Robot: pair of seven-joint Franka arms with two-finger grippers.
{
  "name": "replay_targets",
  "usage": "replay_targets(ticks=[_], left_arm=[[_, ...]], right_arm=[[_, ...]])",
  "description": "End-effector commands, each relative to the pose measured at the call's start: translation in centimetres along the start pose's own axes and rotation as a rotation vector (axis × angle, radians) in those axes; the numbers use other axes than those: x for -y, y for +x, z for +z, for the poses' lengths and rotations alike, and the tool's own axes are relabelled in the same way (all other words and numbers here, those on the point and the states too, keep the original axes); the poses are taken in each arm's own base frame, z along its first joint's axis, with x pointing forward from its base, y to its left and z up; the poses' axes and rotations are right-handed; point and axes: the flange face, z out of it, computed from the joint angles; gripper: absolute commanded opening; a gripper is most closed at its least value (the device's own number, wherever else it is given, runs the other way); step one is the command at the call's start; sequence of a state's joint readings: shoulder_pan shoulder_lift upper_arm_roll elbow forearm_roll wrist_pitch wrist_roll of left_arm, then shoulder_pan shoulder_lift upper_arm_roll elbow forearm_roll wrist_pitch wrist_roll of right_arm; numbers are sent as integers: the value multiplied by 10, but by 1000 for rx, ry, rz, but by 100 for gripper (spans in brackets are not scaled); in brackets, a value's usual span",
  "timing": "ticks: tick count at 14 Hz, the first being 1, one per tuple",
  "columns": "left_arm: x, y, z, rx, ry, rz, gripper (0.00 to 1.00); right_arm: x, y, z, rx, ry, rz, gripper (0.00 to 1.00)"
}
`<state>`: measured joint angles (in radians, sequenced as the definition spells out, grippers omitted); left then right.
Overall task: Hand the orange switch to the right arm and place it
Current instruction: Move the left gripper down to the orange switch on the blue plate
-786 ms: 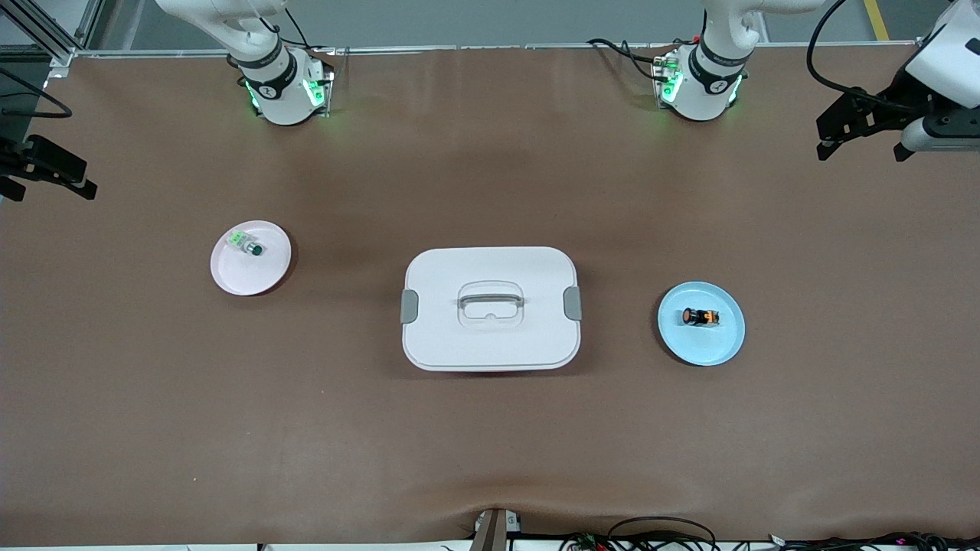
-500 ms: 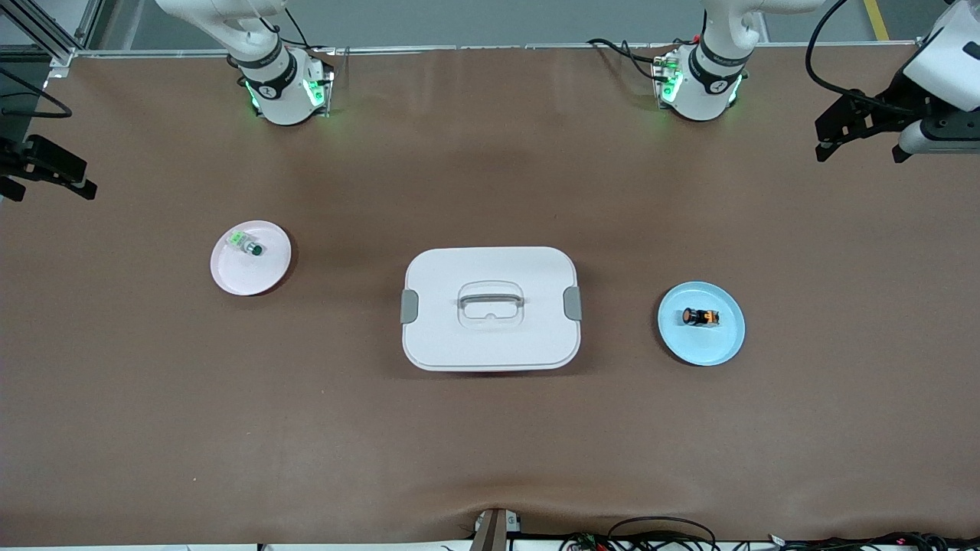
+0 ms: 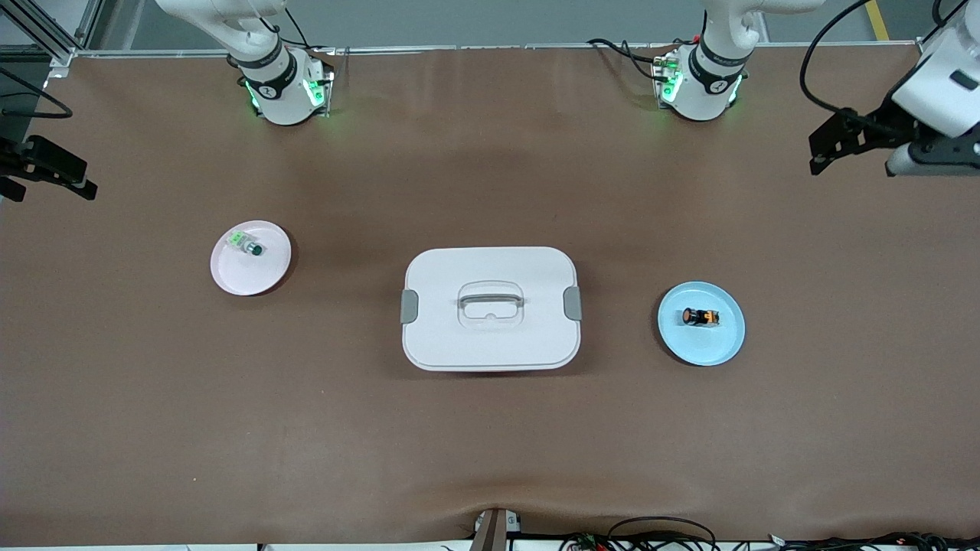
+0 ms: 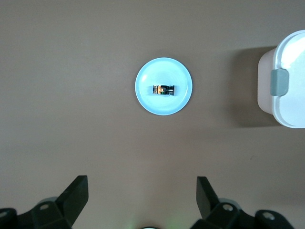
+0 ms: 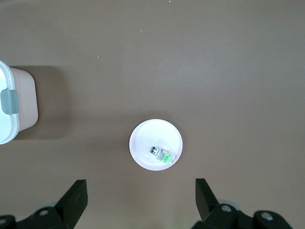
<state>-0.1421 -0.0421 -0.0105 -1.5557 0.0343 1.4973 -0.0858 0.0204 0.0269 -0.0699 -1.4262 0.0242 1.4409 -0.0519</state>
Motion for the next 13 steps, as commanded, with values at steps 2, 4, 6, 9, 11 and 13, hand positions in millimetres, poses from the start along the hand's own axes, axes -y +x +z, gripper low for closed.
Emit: replay_targets(ticks=[2, 4, 6, 9, 11, 13], left_arm=[[6, 22, 50, 2, 8, -4, 100], [2, 28, 81, -24, 6, 3, 100], [1, 34, 108, -46, 5, 7, 100], [-1, 50, 156, -66, 4, 11, 100], [-3, 65, 189, -61, 4, 13, 100], [0, 80, 223, -61, 1, 8, 100]], right_arm=[[0, -9, -3, -11, 13, -2, 100], [0, -9, -3, -11, 14, 2, 100], [0, -10, -3, -10, 22, 4, 100], [-1, -10, -2, -9, 30, 8, 100], [-6, -10, -2, -10, 39, 18, 100], [-6, -10, -2, -10, 39, 18, 100]])
